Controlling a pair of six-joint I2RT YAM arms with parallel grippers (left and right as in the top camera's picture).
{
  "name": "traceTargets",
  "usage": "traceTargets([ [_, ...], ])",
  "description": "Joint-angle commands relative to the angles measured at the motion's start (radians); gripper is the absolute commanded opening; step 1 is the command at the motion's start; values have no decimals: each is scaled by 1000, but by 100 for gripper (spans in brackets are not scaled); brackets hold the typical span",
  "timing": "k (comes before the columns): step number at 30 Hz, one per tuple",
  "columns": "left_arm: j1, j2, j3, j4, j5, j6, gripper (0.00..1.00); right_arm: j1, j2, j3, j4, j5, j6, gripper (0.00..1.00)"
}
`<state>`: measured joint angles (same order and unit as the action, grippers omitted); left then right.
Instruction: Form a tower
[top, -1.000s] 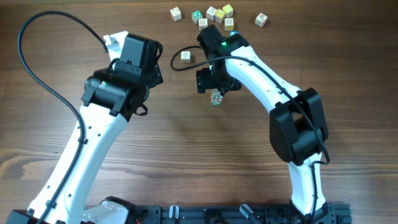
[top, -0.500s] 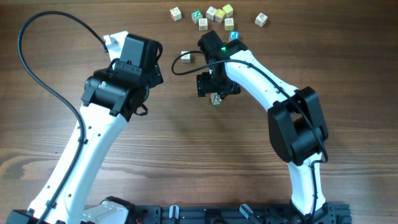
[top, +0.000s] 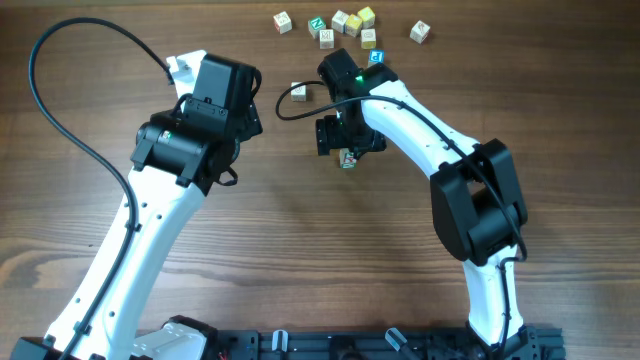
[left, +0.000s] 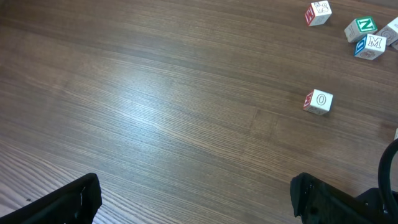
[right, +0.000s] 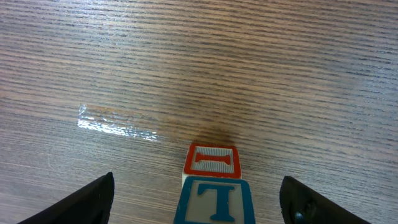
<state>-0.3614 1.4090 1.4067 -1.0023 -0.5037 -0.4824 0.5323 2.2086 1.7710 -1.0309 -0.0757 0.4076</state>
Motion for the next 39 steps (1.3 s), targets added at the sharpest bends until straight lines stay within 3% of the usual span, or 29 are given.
traceTargets([
  [1,5,-5,1,2,-2,11,100,5,27,-13,-3,-13,15,85],
  [17,5,-5,1,2,-3,11,100,6,27,-57,25,-31,22,82],
  [39,5,-5,1,2,-2,11,100,6,27,-57,2,-30,22,53],
])
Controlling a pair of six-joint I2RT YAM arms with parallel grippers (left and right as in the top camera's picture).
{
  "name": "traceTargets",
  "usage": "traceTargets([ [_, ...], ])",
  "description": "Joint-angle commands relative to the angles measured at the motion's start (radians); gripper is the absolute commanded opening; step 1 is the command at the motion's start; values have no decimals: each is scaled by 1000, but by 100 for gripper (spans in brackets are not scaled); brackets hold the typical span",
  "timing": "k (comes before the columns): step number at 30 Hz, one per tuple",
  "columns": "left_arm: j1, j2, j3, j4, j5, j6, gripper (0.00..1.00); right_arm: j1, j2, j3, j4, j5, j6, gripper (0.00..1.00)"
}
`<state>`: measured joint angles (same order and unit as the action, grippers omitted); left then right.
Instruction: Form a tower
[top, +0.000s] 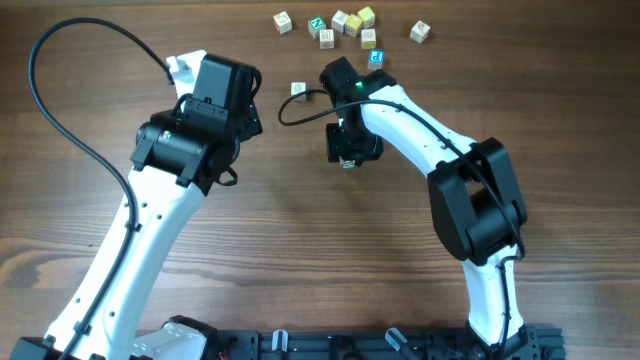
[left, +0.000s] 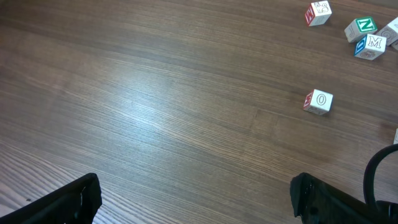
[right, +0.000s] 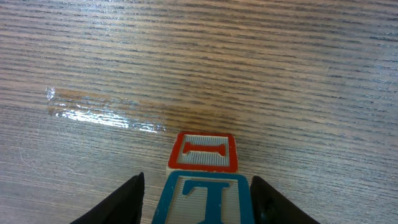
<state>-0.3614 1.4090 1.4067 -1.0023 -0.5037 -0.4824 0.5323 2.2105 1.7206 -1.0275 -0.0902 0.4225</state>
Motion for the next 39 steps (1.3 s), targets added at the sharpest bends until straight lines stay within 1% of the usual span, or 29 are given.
traceTargets([
  [1,5,-5,1,2,-3,11,100,6,25,-6,-2,-16,7,52],
  [4,5,-5,1,2,-3,11,100,6,25,-6,-2,-16,8,48],
  [13,5,-5,1,2,-3,11,100,6,25,-6,-4,-12,7,41],
  [23,5,-5,1,2,-2,11,100,6,25,-6,-5,-12,3,39],
  [25,5,-5,1,2,-3,11,100,6,25,-6,-5,-12,3,36],
  [32,5,-5,1,2,-3,11,100,6,25,-6,-6,-8,-1,31],
  [35,5,-5,1,2,-3,11,100,6,25,-6,-6,-8,-3,33],
  [36,5,-5,1,2,-3,11,100,6,25,-6,-5,-8,-3,39],
  [37,5,-5,1,2,-3,11,100,6,25,-6,-5,-8,-2,41],
  [39,5,-5,1,2,-3,11,100,6,25,-6,-6,-8,-3,43],
])
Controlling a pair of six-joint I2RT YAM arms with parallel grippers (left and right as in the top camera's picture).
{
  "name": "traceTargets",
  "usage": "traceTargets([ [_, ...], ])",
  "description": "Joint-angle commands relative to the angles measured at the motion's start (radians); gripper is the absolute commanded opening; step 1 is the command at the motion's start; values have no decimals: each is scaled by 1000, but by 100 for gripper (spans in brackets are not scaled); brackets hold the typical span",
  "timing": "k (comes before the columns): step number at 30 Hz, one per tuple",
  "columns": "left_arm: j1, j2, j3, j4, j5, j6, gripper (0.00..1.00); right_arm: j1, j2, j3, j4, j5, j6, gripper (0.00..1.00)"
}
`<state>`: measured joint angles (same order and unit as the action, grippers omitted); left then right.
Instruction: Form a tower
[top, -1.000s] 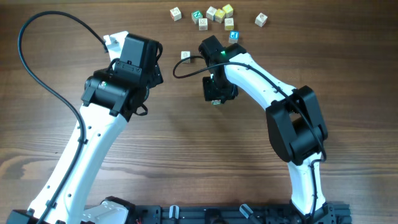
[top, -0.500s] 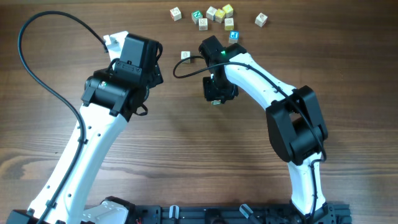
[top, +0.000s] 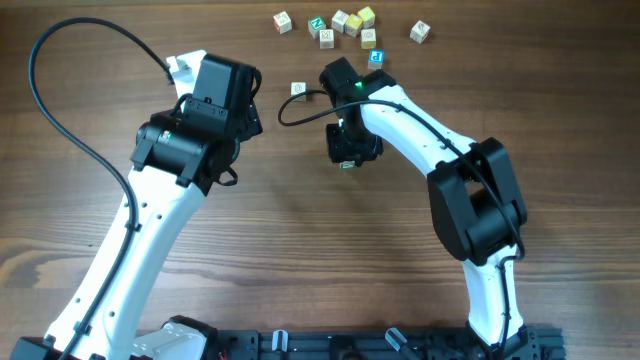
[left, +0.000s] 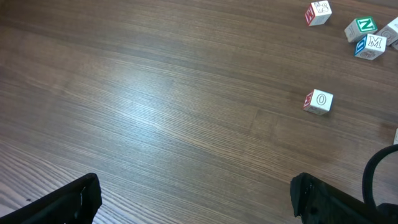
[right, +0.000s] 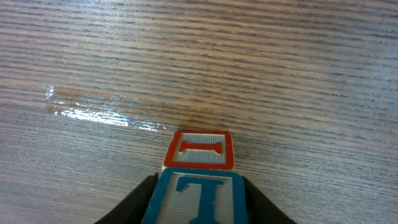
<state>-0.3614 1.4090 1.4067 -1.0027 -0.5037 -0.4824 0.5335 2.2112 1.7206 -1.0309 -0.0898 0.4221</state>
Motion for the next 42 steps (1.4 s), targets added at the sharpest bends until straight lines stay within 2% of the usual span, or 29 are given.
traceTargets([
  [1,5,-5,1,3,-3,11,100,5,24,-6,-2,-8,-2,43],
  [19,5,-5,1,3,-3,11,100,5,24,-6,-13,-9,27,34],
  [32,5,-5,1,3,-3,11,100,5,24,-6,-14,-21,77,36],
  [42,5,-5,1,3,-3,11,100,5,24,-6,-10,-20,49,37],
])
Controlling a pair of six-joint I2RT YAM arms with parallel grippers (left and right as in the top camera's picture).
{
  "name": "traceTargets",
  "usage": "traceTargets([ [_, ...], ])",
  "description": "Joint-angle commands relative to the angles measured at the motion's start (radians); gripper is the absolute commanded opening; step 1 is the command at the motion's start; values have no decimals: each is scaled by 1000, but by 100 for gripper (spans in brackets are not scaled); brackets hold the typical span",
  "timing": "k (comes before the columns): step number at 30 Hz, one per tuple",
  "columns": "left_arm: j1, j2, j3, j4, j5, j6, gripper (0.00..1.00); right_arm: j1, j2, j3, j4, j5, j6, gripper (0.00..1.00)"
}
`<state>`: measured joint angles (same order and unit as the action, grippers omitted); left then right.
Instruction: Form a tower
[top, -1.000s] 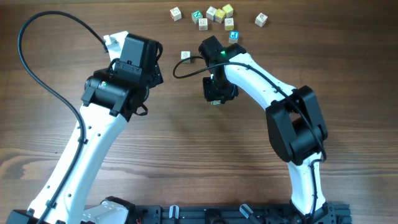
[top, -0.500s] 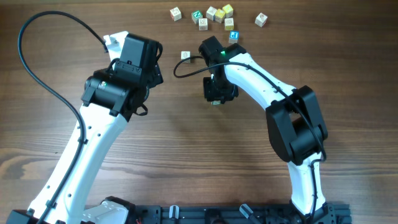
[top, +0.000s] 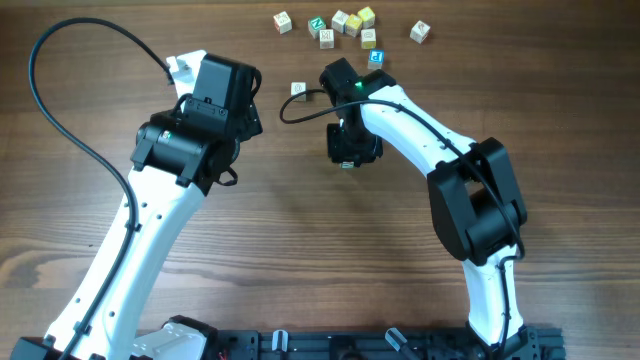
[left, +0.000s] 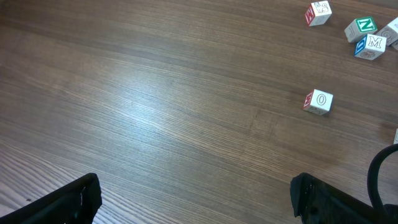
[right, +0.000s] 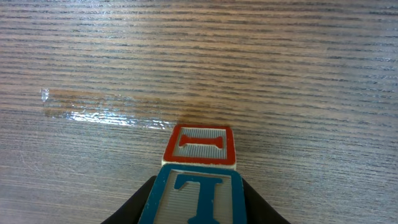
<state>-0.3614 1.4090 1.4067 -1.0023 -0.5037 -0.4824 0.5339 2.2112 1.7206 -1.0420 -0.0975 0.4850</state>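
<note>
A blue T block (right: 196, 194) sits between the fingers of my right gripper (right: 194, 210), which is shut on it. Just beyond it, touching or nearly so, a red I block (right: 200, 144) lies on the wooden table (right: 298, 74). Whether the T block rests on the table cannot be told. From overhead the right gripper (top: 347, 152) covers both blocks. My left gripper (left: 193, 200) hangs open over bare wood, with nothing between its fingers.
A lone O block (left: 319, 101) lies on the table, seen overhead (top: 298, 89) left of the right arm. Several loose letter blocks (top: 345, 24) are scattered at the far edge. A black cable (top: 300, 108) loops beside the right wrist.
Hardly anything: the right gripper stays shut on the T block, and the red I block sits slightly higher in the right wrist view. The left arm has not moved.
The right gripper first stood wide open around the T block next to the red I block. Then its fingers were narrower, close to the block's sides. After that they were shut on the T block, and they still are. The left arm stayed still, open.
</note>
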Motion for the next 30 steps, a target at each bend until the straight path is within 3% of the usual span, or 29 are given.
traceTargets([
  [1,5,-5,1,2,-3,11,100,5,24,-6,2,-12,-14,37],
  [7,5,-5,1,2,-3,11,100,5,24,-6,3,-8,-14,39],
  [16,5,-5,1,2,-3,11,100,5,24,-6,10,-8,-14,63],
  [30,5,-5,1,2,-3,11,100,5,23,77,-76,-9,-14,72],
])
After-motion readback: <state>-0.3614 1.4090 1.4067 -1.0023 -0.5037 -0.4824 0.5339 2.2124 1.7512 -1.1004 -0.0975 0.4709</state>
